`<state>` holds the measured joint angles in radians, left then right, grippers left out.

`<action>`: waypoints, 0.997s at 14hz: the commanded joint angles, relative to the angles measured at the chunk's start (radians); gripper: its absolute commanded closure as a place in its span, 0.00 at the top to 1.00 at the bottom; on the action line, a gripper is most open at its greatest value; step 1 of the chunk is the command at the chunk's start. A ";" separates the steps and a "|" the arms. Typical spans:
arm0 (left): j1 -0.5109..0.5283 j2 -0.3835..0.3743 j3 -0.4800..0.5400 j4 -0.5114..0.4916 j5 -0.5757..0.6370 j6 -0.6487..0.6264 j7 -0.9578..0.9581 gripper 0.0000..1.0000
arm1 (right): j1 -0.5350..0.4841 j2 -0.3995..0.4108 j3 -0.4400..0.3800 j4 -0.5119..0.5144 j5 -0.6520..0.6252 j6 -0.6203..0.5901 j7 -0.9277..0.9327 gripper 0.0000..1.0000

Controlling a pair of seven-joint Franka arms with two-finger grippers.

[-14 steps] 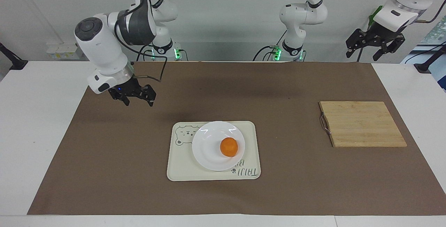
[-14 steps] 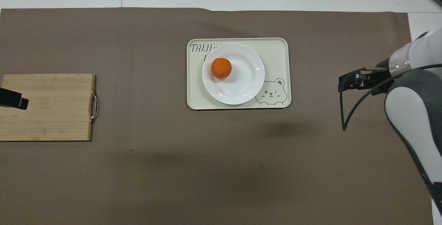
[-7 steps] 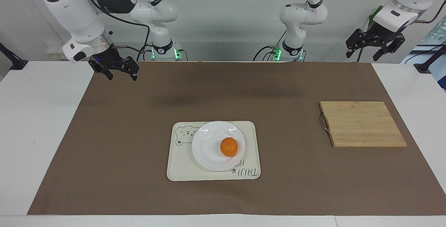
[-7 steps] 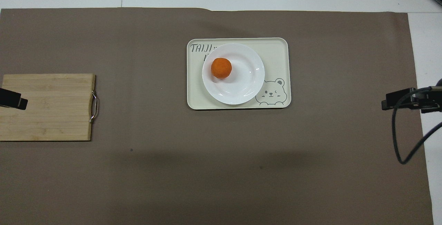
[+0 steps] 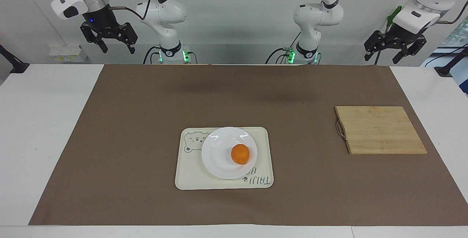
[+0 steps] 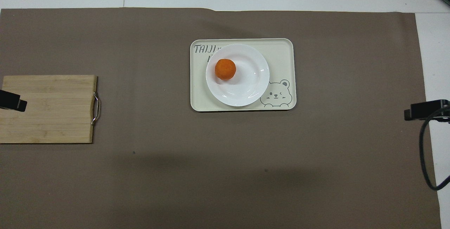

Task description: Place orange and plate with both arms

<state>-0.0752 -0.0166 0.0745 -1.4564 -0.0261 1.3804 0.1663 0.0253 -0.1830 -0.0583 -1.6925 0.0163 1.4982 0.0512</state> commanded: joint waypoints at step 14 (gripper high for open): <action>-0.011 -0.017 0.005 -0.015 0.012 0.014 0.004 1.00 | 0.001 -0.013 0.012 -0.055 -0.021 0.062 -0.005 1.00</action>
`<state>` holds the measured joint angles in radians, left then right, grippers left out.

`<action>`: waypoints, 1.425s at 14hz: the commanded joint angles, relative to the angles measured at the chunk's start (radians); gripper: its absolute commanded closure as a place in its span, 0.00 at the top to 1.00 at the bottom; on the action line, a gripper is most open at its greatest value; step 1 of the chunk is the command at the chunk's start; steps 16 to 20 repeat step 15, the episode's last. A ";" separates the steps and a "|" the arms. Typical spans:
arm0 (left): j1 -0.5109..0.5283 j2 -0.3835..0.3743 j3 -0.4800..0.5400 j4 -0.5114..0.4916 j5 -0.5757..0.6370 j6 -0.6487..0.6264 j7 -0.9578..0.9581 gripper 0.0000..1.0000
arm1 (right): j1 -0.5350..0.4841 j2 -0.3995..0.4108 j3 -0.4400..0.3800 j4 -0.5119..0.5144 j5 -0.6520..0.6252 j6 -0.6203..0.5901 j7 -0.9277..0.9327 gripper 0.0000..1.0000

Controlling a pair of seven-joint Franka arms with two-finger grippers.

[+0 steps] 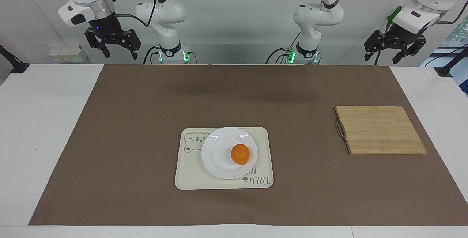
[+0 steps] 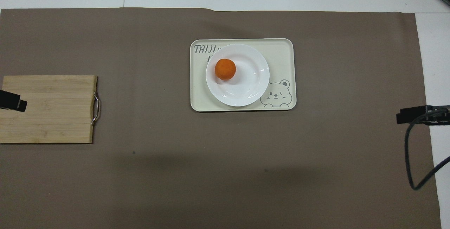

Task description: Place orange and plate with both arms

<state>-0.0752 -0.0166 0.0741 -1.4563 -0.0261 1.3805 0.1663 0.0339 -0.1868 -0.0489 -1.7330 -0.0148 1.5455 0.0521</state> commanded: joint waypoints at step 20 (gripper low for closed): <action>-0.012 -0.019 0.006 -0.021 0.020 0.019 0.004 1.00 | -0.012 0.000 0.001 0.000 0.007 -0.004 -0.008 1.00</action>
